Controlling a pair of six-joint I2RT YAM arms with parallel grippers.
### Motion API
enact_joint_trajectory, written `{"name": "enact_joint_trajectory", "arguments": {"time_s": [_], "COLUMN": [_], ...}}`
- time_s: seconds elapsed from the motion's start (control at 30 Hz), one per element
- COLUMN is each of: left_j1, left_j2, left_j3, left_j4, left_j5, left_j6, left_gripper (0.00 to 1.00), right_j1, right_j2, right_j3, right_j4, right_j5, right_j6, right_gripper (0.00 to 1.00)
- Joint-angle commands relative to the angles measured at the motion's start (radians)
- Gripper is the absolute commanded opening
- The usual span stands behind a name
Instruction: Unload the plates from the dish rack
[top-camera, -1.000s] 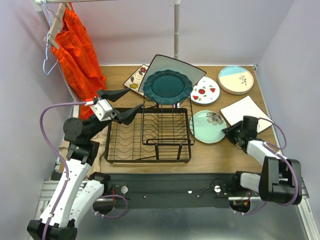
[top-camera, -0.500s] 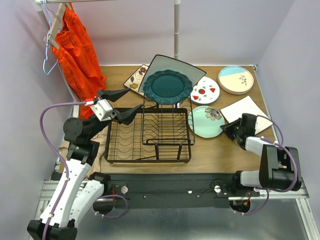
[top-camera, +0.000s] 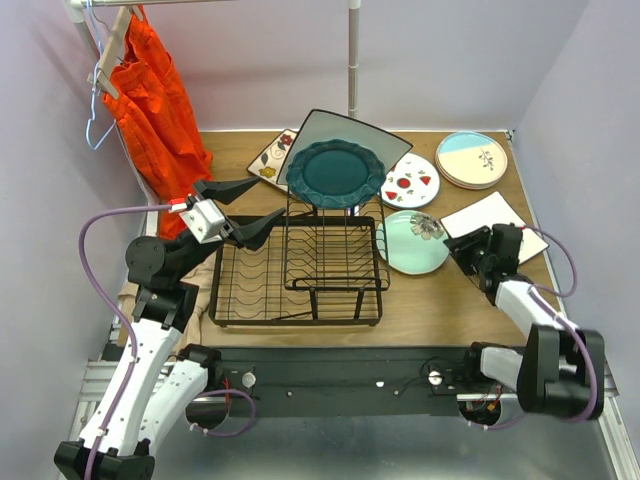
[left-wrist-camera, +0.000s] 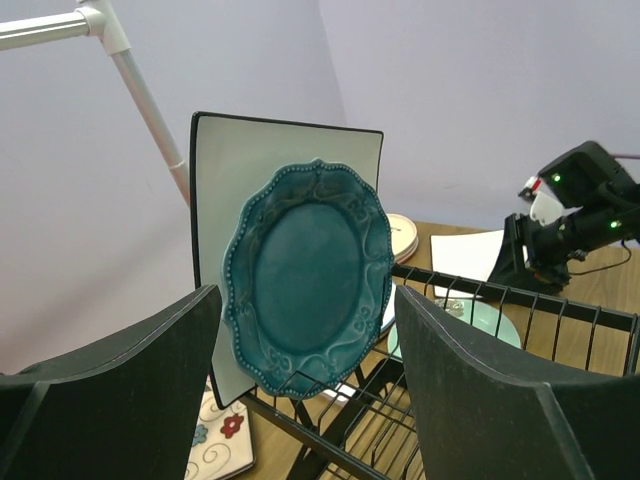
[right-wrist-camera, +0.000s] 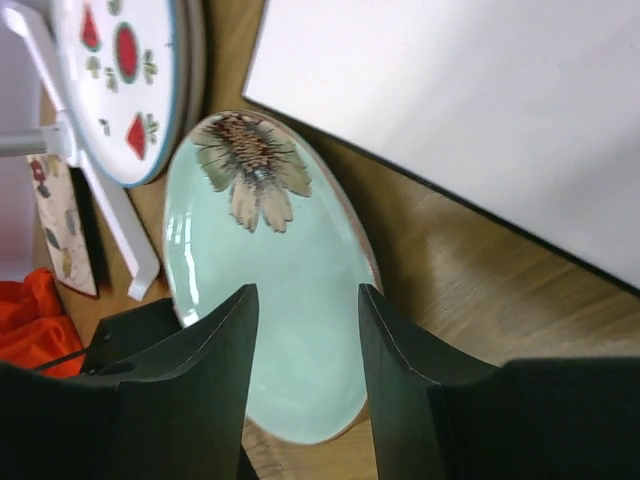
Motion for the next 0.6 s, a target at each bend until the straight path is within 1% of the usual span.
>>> {"name": "enact_joint_trajectory", "arguments": {"time_s": [0.0, 0.03, 0.1, 0.2, 0.23, 0.33, 0.4, 0.43, 0.5, 0.53, 0.57], "left_j1": [0.005, 0.005, 0.005, 0.005, 0.005, 0.005, 0.005, 0.005, 0.005, 0.005, 0.005], "left_j2": [-0.016, -0.011, 0.006, 0.012, 0.009, 0.009, 0.013, 0.013, 0.02, 0.021, 0.02], "left_j3": [-0.005, 0.0, 0.005, 0.006, 0.005, 0.002, 0.003, 0.006, 0.008, 0.008, 0.006], "left_j4": [0.0, 0.0, -0.005, -0.008, -0.009, -0.009, -0.012, -0.014, -0.012, -0.012, -0.012], "left_j5": [-0.009, -0.002, 0.017, 0.019, 0.015, 0.011, 0.011, 0.013, 0.018, 0.018, 0.015], "left_j6": [0.007, 0.002, -0.005, -0.005, -0.004, -0.001, 0.001, 0.001, -0.001, 0.002, 0.004], "left_gripper": [0.79, 0.79, 0.79, 0.79, 0.79, 0.79, 0.79, 0.79, 0.79, 0.79, 0.79], "right_j1": [0.003, 0.003, 0.003, 0.003, 0.003, 0.004, 0.021, 0.038, 0.123, 0.162, 0.233], "right_j2": [-0.163, -0.209, -0.244, -0.28, -0.283, -0.258, -0.215, -0.203, -0.197, -0.2, -0.203], "right_j3": [0.066, 0.088, 0.143, 0.27, 0.338, 0.433, 0.531, 0.559, 0.609, 0.614, 0.61], "right_j4": [-0.204, -0.257, -0.295, -0.345, -0.358, -0.358, -0.358, -0.358, -0.349, -0.318, -0.294], "right_j5": [-0.052, -0.054, -0.055, -0.055, -0.061, -0.156, -0.265, -0.285, -0.287, -0.284, -0.287], "right_j6": [-0.081, -0.109, -0.138, -0.192, -0.225, -0.288, -0.325, -0.368, -0.42, -0.461, -0.474], "right_gripper": [0.54, 0.54, 0.55, 0.55, 0.56, 0.56, 0.56, 0.56, 0.56, 0.56, 0.56]}}
